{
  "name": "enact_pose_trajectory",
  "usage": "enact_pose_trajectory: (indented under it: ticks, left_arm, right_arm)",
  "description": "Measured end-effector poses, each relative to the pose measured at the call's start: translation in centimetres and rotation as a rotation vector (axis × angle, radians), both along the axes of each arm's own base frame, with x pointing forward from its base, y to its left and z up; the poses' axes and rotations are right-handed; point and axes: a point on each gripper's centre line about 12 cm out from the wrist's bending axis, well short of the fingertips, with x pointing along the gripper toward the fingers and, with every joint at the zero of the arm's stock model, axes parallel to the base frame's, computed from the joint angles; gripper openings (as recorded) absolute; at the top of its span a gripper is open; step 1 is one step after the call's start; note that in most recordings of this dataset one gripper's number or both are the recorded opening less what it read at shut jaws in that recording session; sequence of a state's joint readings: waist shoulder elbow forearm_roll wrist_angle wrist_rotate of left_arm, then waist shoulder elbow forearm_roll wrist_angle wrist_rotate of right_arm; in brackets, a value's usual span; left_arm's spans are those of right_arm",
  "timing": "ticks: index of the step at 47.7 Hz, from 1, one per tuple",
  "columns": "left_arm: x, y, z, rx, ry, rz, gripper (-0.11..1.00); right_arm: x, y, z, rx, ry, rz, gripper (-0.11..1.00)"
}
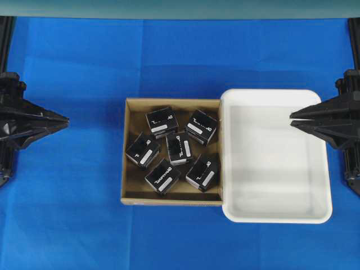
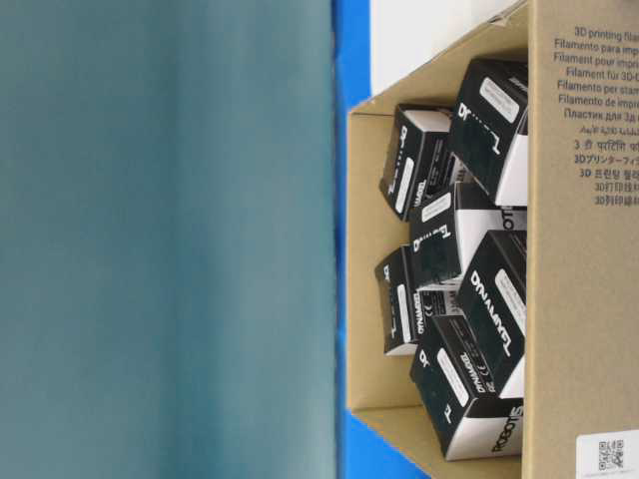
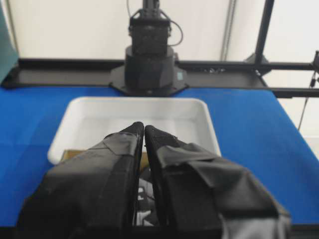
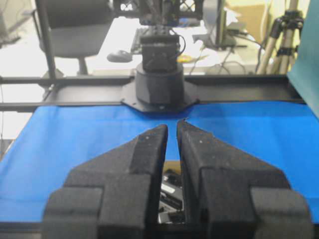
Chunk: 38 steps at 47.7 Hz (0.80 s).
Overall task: Pick a box that is randomly placed inside the cardboard box.
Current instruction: 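Move the right gripper over the cardboard box toward a black box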
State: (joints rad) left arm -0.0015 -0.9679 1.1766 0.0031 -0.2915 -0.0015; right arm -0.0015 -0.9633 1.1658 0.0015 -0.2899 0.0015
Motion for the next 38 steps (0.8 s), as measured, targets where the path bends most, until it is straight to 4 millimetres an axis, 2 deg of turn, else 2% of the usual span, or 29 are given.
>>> enact_pose_trajectory:
  ticks: [2,6,10,16,22,26,38]
  left_arm:
    - [0.0,0.0,0.0,0.000,0.003,-0.002,0.12]
    - [0.2,-0.2,0.6,-0.005,0.006,-0.010,-0.01]
    - [0.3,-0.3,0.9,-0.002,0.012,-0.016,-0.06]
    - [0.4,-0.3,1.2,-0.001,0.035,-0.016,-0.06]
    - [0.5,-0.3,1.3,-0.001,0.057,-0.015,-0.06]
    - [0.5,-0.3,1.3,-0.002,0.069,-0.017,-0.06]
    - [0.5,-0.3,1.4,-0.001,0.069,-0.015,-0.06]
  right_arm:
    - [0.0,0.0,0.0,0.005,0.002,0.002,0.12]
    - [0.2,0.0,-0.4,0.047,0.052,0.000,0.00]
    - [0.5,0.0,-0.9,0.109,0.152,-0.003,-0.02]
    - [1.4,0.4,-1.8,0.157,0.367,0.006,-0.02]
    - [2.4,0.7,-1.4,0.157,0.533,0.013,-0.02]
    - [3.3,0.8,-1.3,0.155,0.650,0.014,-0.02]
    - [6.3,1.4,-2.4,0.106,0.983,0.036,-0.02]
